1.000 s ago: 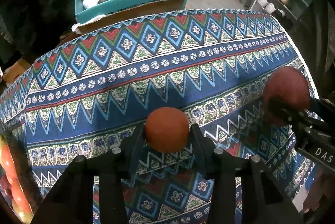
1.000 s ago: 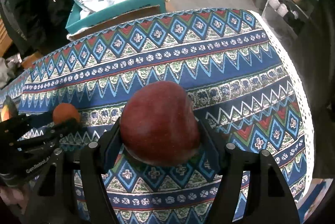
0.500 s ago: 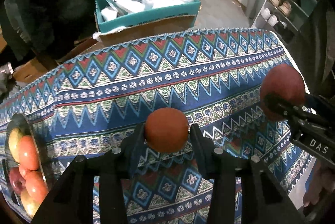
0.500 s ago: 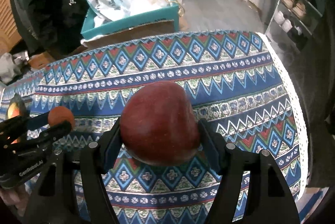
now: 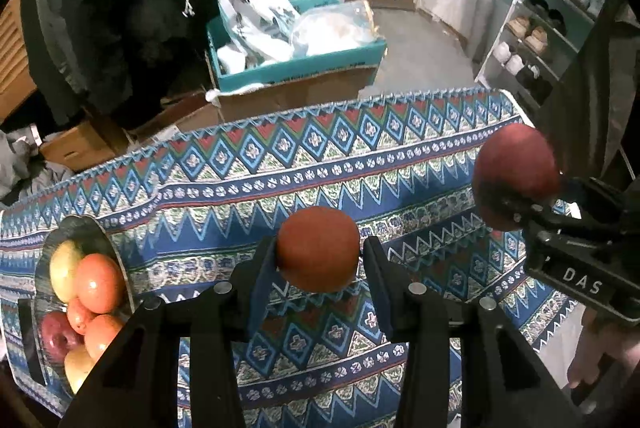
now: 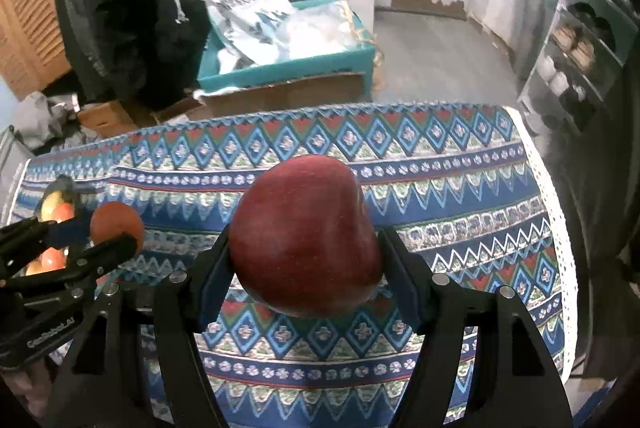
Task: Organize fruits
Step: 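Lift and carry the tangerine in the left tool while the right tool carries the apple to the plate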
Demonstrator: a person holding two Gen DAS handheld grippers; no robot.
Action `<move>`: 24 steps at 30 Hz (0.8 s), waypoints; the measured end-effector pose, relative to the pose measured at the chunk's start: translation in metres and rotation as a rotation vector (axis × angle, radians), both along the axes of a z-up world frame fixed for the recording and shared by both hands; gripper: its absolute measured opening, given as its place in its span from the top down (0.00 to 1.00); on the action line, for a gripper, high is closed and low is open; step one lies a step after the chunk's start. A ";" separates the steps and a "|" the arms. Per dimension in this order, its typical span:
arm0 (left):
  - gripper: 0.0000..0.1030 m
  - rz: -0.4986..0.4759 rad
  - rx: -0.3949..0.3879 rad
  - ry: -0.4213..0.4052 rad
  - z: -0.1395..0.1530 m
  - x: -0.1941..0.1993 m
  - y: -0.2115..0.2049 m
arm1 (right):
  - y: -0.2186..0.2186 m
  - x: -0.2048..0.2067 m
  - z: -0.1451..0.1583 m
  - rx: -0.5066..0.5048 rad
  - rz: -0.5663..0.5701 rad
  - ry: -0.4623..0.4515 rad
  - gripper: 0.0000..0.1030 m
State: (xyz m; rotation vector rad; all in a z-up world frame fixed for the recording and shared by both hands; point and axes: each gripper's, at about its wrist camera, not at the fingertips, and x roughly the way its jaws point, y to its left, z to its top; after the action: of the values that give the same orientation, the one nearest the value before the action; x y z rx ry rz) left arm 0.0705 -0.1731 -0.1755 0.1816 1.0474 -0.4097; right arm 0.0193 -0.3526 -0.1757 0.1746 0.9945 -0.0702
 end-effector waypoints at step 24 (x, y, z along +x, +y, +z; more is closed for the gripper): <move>0.57 0.137 -0.059 -0.068 0.049 -0.014 0.101 | 0.090 0.009 0.063 0.026 0.165 -0.113 0.32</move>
State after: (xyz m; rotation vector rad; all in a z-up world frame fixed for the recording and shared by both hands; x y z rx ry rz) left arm 0.0563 -0.0723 -0.1270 0.0707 0.9732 -0.3079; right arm 0.0287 -0.2627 -0.1131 0.1180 0.8944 0.1024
